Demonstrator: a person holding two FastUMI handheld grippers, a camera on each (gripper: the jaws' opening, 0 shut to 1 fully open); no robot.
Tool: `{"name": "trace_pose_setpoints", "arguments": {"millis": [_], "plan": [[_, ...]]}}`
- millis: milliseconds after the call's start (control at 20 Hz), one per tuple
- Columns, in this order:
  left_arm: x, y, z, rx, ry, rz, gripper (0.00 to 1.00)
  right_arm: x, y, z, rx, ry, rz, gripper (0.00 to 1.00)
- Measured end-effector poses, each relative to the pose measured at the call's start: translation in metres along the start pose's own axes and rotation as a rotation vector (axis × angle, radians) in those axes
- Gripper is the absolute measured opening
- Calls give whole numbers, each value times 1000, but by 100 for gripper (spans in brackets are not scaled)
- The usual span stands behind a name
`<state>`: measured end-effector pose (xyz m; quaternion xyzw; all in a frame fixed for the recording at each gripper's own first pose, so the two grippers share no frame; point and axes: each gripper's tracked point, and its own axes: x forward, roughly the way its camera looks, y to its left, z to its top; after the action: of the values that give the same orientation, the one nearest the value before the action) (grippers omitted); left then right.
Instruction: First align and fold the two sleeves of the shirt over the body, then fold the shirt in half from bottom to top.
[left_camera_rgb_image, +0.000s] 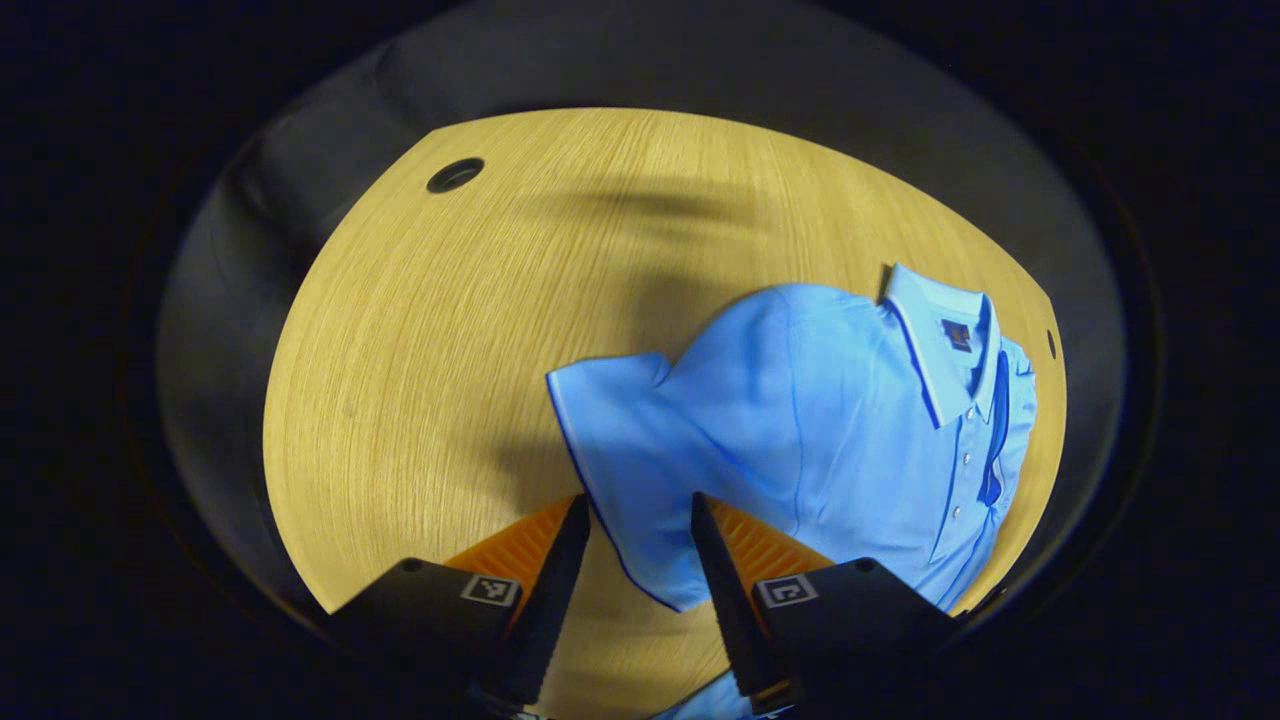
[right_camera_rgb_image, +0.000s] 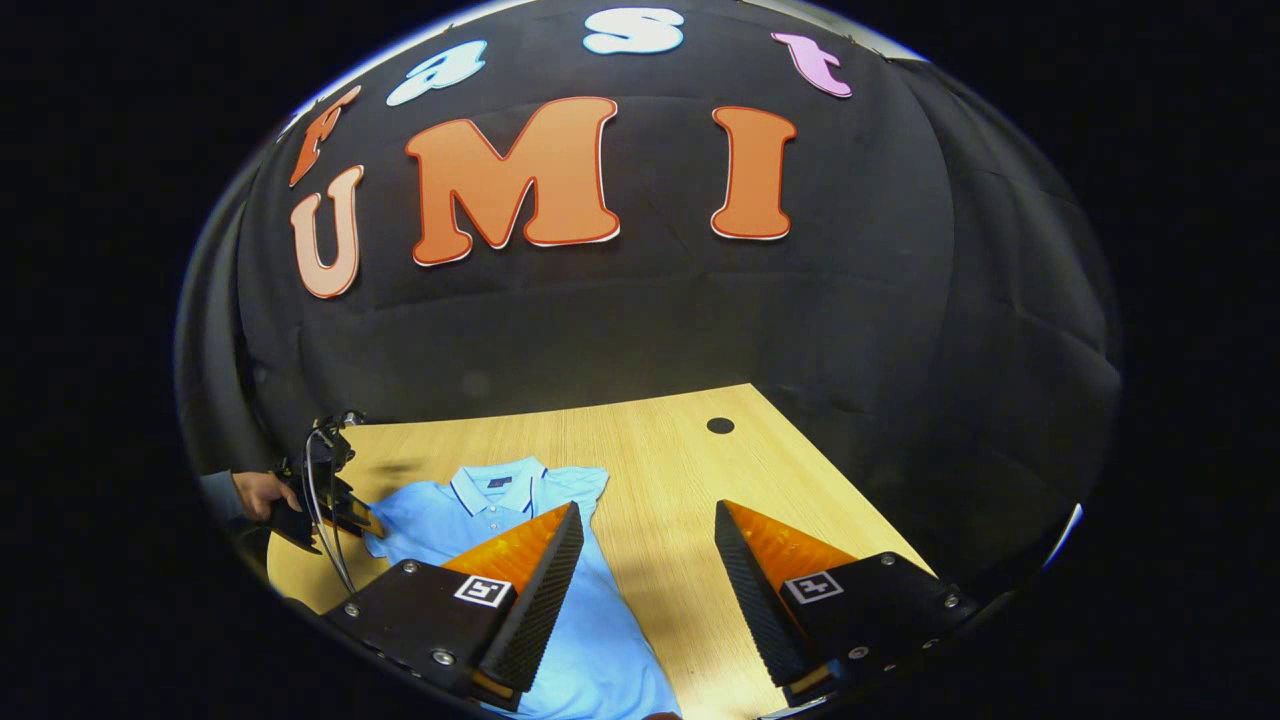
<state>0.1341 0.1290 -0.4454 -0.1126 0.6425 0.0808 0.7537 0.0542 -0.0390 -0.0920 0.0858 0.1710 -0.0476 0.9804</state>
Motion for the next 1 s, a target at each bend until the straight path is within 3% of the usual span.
{"name": "trace_pose_setpoints", "arguments": {"millis": [150,200,300,500,850,1000], "plan": [[-2,-13,3,-2,-8,-24,43,0,-6,-7,12,11,-11,84],[-1,-15,3,1,-7,-21,22,-1,-7,-11,20,19,-12,84],[-1,-24,4,-1,-19,-43,14,-1,-7,-17,29,29,-8,84],[-16,-45,11,10,-65,-105,11,1,-13,-33,54,54,-3,84],[-48,-113,35,143,-185,-239,12,-7,-27,-42,79,65,-21,84],[-48,-140,36,183,-187,-254,11,-12,-33,-52,74,89,-41,84]]}}
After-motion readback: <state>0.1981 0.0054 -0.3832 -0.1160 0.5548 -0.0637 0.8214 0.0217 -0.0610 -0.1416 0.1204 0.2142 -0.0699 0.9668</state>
